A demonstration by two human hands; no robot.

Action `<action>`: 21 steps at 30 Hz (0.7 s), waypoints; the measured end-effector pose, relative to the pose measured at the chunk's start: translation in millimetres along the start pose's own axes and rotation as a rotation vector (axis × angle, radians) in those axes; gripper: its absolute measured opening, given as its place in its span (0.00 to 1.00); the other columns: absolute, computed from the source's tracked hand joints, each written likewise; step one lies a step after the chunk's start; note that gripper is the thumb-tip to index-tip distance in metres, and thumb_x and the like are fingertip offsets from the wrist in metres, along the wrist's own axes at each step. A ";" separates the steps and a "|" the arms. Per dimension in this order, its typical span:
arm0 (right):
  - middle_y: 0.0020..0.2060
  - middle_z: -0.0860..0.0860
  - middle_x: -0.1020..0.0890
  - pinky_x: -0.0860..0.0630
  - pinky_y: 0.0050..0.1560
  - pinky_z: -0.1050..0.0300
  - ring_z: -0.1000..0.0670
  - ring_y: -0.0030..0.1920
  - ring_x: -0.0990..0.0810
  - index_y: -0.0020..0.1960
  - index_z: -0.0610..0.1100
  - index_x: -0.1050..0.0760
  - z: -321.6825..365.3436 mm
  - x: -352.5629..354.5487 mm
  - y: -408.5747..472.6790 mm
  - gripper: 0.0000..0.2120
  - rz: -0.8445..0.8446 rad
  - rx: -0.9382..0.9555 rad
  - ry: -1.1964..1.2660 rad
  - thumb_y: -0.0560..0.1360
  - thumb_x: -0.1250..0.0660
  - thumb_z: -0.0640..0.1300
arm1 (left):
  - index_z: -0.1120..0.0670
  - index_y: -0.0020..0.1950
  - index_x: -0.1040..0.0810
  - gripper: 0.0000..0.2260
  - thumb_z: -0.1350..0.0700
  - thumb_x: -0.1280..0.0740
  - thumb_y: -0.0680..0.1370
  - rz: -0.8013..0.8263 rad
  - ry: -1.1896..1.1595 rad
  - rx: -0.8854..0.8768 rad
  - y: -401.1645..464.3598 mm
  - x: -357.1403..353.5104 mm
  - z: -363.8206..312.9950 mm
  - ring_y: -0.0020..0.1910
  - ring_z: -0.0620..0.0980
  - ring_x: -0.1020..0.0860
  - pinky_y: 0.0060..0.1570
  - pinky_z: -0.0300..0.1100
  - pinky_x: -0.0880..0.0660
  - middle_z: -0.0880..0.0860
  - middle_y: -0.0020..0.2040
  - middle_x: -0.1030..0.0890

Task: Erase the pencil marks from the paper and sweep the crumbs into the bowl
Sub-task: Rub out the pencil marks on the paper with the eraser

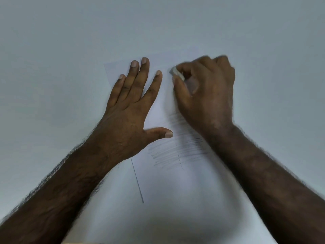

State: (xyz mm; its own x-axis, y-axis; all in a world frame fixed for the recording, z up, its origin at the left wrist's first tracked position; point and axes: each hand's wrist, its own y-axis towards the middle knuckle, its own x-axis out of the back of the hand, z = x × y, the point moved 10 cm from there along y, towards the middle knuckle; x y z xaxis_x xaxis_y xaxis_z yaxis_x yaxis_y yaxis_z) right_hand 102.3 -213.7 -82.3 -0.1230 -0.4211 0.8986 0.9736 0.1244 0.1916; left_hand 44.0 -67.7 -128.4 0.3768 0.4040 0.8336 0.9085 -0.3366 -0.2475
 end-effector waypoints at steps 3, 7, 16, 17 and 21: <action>0.47 0.51 0.14 0.31 0.53 0.47 0.43 0.50 0.21 0.53 0.48 0.14 13.5 1.3 -40.6 0.07 0.121 0.037 0.025 0.81 0.29 0.49 | 0.49 0.88 0.57 0.51 0.25 0.40 0.75 -0.023 0.008 0.004 0.0 0.8 0.1 0.85 0.51 0.65 0.83 0.48 0.65 0.53 0.87 0.63; 0.47 0.51 0.14 0.33 0.52 0.48 0.43 0.50 0.21 0.53 0.48 0.13 17.7 2.4 -38.3 0.07 0.125 0.084 0.012 0.81 0.28 0.49 | 0.49 0.88 0.57 0.51 0.24 0.40 0.75 -0.016 0.005 0.001 0.4 0.3 0.3 0.85 0.50 0.66 0.83 0.47 0.66 0.53 0.87 0.64; 0.45 0.54 0.15 0.33 0.52 0.48 0.43 0.50 0.22 0.51 0.51 0.14 -4.7 6.4 -8.0 0.06 0.062 -0.034 -0.011 0.80 0.30 0.50 | 0.48 0.87 0.60 0.53 0.22 0.42 0.74 0.005 0.017 -0.003 1.2 -1.1 0.9 0.84 0.50 0.69 0.81 0.44 0.70 0.51 0.86 0.67; 0.45 0.54 0.15 0.33 0.52 0.48 0.43 0.49 0.22 0.51 0.51 0.15 -2.9 9.7 -24.4 0.04 0.093 -0.026 -0.001 0.80 0.29 0.49 | 0.48 0.87 0.61 0.52 0.22 0.41 0.74 0.008 0.014 -0.001 0.7 -1.1 1.1 0.84 0.49 0.69 0.81 0.44 0.70 0.51 0.86 0.67; 0.47 0.53 0.15 0.32 0.53 0.49 0.45 0.49 0.22 0.53 0.48 0.14 -4.9 16.8 -78.1 0.04 0.167 -0.008 0.060 0.80 0.26 0.47 | 0.48 0.87 0.61 0.53 0.21 0.43 0.73 0.014 0.025 -0.005 2.1 -1.9 1.9 0.84 0.50 0.69 0.80 0.44 0.71 0.52 0.86 0.67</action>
State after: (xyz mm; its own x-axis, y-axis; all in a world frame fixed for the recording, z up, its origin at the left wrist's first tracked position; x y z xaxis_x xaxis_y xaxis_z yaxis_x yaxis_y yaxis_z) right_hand 25.1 -234.9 -84.1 0.0525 -0.4483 0.8923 0.9810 0.1903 0.0379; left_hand 45.5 -67.6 -131.5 0.3845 0.3778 0.8423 0.9024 -0.3461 -0.2567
